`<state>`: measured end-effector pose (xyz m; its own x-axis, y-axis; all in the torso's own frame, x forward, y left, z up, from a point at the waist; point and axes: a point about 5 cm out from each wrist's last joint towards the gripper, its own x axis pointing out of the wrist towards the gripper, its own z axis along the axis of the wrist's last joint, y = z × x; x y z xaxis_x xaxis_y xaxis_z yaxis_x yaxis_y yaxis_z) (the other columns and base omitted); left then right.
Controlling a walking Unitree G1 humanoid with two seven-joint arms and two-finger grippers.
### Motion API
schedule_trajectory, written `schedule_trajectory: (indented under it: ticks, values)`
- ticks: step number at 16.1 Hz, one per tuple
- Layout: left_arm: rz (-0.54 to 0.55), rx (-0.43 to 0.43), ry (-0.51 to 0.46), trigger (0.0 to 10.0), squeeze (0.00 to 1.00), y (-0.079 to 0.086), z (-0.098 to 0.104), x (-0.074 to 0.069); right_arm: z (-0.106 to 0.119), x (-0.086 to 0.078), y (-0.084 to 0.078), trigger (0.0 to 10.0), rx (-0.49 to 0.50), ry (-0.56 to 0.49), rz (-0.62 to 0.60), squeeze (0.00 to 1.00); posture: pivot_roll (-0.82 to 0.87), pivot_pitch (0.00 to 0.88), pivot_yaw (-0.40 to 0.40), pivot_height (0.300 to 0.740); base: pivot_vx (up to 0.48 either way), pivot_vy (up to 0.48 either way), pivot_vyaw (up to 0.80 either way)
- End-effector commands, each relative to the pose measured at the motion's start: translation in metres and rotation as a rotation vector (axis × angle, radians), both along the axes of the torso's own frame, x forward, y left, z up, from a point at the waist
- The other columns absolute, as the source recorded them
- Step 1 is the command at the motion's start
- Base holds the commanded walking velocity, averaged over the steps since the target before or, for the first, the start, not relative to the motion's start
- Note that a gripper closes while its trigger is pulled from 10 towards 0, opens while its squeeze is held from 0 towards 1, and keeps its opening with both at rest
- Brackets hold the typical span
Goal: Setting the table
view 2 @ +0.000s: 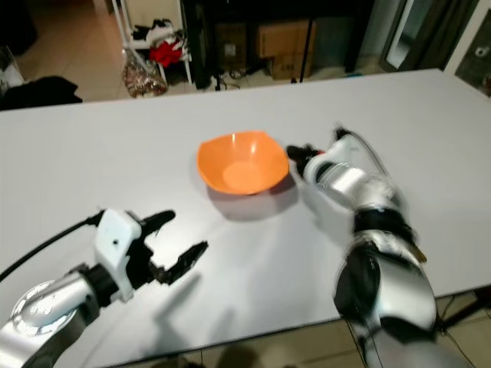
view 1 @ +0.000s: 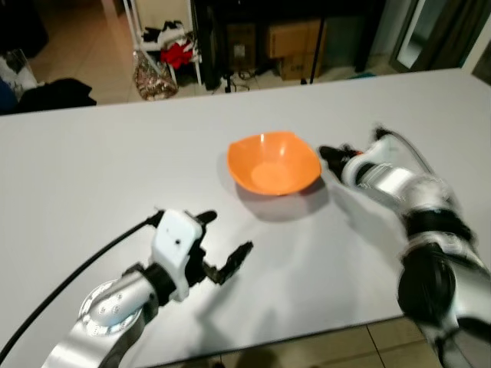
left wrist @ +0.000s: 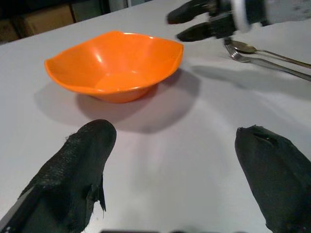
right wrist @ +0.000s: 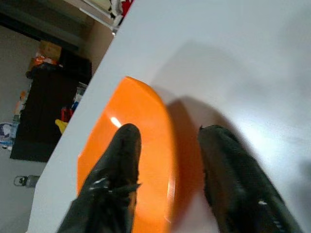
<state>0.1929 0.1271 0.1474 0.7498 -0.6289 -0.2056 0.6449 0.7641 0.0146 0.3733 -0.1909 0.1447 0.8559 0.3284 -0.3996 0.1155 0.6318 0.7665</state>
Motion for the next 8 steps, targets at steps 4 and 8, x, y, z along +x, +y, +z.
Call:
schedule_trajectory:
  ticks: [4,8]
  values:
    - [0.13,-0.063,-0.032,10.0,0.0,0.006,0.005,-0.006,0.05,-0.066,-0.018,10.0,-0.19,-0.357,0.115,1.0,-0.09,0.0,0.069,0.74,0.0,0.0,0.0]
    - [0.544,0.02,-0.131,10.0,0.0,0.029,0.006,0.008,0.052,-0.106,0.041,10.0,-0.529,-0.624,0.275,1.0,-0.11,0.0,0.104,0.74,0.0,0.0,0.8]
